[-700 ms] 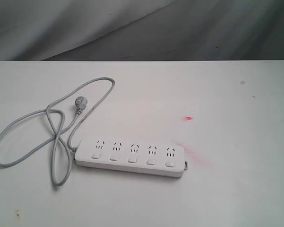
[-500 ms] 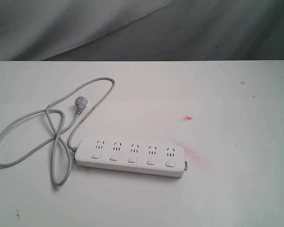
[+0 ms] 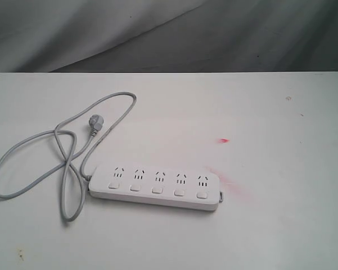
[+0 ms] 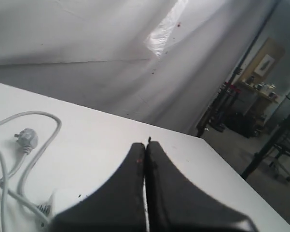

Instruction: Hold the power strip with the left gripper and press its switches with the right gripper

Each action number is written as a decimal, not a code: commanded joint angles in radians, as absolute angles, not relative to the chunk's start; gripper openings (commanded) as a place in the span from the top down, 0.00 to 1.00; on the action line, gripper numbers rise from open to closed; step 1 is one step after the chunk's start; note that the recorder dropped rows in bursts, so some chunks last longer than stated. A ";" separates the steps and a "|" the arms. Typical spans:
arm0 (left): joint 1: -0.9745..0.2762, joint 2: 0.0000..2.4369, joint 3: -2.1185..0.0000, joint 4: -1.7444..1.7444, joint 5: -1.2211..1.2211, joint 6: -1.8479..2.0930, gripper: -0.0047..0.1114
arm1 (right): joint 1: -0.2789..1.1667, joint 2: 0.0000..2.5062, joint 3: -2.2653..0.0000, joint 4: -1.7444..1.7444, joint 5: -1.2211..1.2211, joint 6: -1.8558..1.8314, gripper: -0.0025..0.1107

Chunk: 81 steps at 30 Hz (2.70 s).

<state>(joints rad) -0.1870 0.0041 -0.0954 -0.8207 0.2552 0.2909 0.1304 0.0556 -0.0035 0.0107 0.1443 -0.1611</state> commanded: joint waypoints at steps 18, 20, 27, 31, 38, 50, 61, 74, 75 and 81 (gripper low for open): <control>-0.190 0.979 -0.830 -0.541 0.920 1.081 0.96 | 0.127 0.050 0.000 0.000 0.143 -0.160 0.98; -0.190 1.086 -0.886 -0.541 0.901 1.121 0.96 | 0.127 0.050 0.000 0.000 0.143 -0.160 0.98; -0.190 1.389 -0.994 -0.430 0.834 1.373 0.96 | 0.127 0.050 0.000 0.000 0.143 -0.160 0.98; -0.190 1.474 -0.994 -0.406 0.759 1.481 0.96 | 0.127 0.050 0.000 0.000 0.143 -0.160 0.98; -0.190 1.549 -0.994 -0.422 0.767 1.608 0.96 | 0.127 0.050 0.000 0.000 0.143 -0.160 0.98; -0.190 1.575 -0.994 -0.630 0.764 1.609 0.85 | 0.127 0.050 0.000 0.000 0.143 -0.160 0.98; -0.190 1.575 -0.994 -0.745 0.758 1.627 0.27 | 0.127 0.050 0.000 0.000 0.143 -0.160 0.98; -0.190 1.678 -0.990 -0.774 0.785 1.724 0.26 | 0.127 0.050 0.000 0.000 0.143 -0.160 0.98; -0.190 1.686 -0.990 -0.778 0.785 1.741 0.26 | 0.127 0.050 0.000 0.000 0.143 -0.160 0.98; -0.186 1.713 -0.990 -0.778 0.765 1.848 0.25 | 0.127 0.050 0.000 0.000 0.143 -0.160 0.98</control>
